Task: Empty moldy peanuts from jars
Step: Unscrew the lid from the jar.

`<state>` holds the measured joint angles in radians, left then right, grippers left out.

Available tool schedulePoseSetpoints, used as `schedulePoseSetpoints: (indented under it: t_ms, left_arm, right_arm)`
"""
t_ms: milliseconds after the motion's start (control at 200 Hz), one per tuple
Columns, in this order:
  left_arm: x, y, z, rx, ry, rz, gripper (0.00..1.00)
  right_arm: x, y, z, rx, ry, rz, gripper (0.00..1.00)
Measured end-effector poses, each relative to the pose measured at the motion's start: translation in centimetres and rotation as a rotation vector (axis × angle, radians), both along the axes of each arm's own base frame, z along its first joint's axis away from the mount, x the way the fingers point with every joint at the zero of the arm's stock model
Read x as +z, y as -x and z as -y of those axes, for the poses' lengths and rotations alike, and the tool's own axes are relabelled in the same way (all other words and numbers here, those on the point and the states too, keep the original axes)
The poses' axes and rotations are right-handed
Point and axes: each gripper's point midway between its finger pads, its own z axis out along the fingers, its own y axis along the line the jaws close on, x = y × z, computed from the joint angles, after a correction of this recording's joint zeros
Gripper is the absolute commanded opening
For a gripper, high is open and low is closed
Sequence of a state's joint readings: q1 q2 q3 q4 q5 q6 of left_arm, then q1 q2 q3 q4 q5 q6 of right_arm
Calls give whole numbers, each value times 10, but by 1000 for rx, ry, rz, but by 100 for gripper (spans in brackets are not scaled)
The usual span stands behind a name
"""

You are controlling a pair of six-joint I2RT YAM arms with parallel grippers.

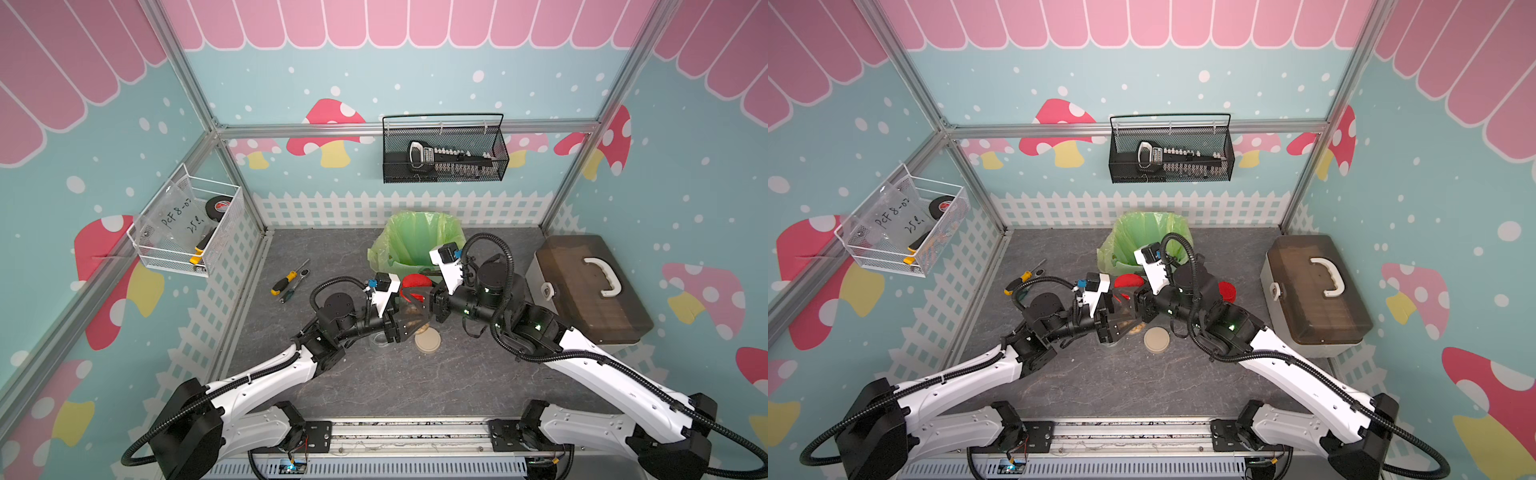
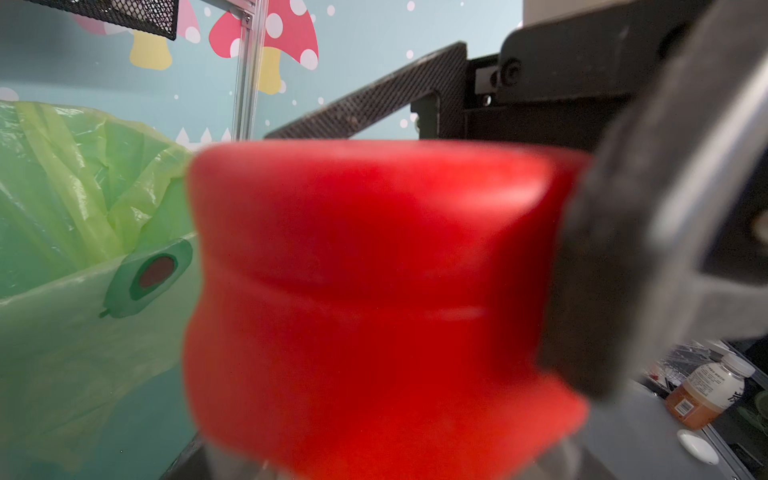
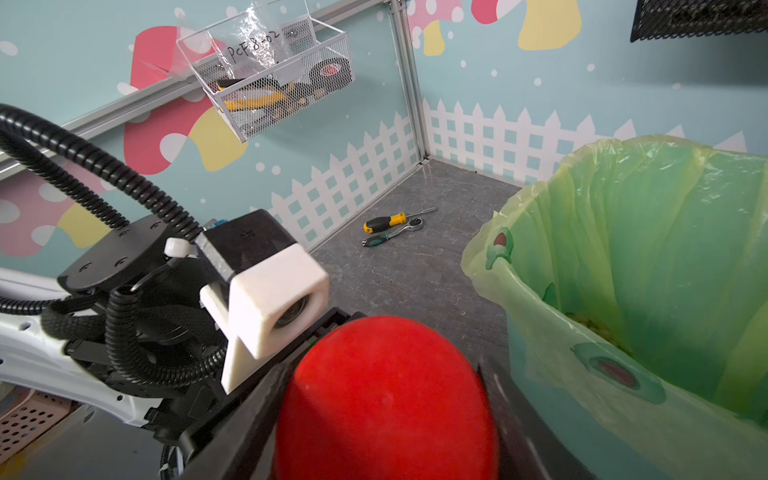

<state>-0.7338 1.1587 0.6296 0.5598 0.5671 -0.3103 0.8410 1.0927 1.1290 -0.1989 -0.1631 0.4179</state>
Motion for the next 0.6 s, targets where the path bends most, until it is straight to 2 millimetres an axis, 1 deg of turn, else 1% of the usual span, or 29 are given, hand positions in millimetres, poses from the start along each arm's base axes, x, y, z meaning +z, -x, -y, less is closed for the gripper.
schedulePoseSetpoints:
  t_ms: [235,410,470,530,575,600]
  left_arm:
    - [2,10,3,-65,12,-19,68]
    - [13,27,5,-161,53,-12,68]
    - [18,33,5,-201,70,-3,68]
    - [23,39,6,-239,87,8,68]
    - [25,42,6,-260,95,17,68]
    - [26,44,6,-268,98,21,68]
  right_arm:
    - [1,9,3,190,-43,-58,33]
    - [13,27,2,353,-95,-43,34]
    - [19,34,1,414,-114,-28,37]
    - [23,41,0,473,-131,-14,43]
    - [26,45,-2,509,-140,-5,49]
    - [26,46,-2,525,-144,-2,56]
